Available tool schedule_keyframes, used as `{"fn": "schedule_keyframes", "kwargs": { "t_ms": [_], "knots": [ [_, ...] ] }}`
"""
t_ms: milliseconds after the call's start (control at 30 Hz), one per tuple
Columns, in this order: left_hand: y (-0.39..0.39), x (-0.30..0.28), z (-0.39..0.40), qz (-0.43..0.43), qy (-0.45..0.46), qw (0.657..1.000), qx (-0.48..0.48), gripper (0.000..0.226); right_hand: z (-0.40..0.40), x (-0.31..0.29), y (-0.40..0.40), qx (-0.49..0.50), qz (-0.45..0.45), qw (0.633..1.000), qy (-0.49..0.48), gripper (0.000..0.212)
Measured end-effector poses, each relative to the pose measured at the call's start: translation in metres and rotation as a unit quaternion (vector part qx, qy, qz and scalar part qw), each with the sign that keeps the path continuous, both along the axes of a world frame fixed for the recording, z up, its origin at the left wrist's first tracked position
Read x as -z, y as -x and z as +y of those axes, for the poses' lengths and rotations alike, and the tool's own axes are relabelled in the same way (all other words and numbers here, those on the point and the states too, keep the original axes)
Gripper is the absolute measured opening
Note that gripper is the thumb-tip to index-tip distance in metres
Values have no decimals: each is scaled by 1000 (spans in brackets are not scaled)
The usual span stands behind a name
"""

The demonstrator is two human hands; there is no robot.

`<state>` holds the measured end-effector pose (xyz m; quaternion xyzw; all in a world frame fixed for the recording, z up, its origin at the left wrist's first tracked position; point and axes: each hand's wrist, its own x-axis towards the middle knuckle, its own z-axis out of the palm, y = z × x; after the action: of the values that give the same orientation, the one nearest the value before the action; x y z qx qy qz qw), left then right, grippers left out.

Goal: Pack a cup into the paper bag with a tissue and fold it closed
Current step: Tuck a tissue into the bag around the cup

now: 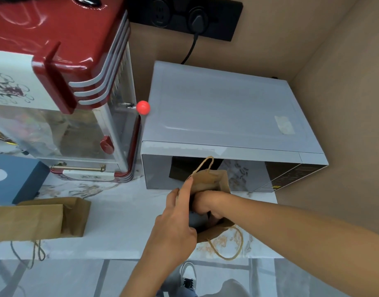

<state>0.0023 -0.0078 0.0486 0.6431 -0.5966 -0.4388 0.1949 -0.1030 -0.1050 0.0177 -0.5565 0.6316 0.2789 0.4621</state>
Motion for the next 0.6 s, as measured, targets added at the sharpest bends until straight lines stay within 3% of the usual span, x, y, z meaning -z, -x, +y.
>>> {"fn": "schedule_keyframes", "kwargs": {
  "t_ms": [300,600],
  "knots": [
    [-2,1,-1,25,-12,1000,-4,105,7,0,3,64,-32,997,21,24],
    [-1,-3,0,23,-14,1000,-5,102,26,-4,-14,-119,-71,988,75,37]
  ]
}}
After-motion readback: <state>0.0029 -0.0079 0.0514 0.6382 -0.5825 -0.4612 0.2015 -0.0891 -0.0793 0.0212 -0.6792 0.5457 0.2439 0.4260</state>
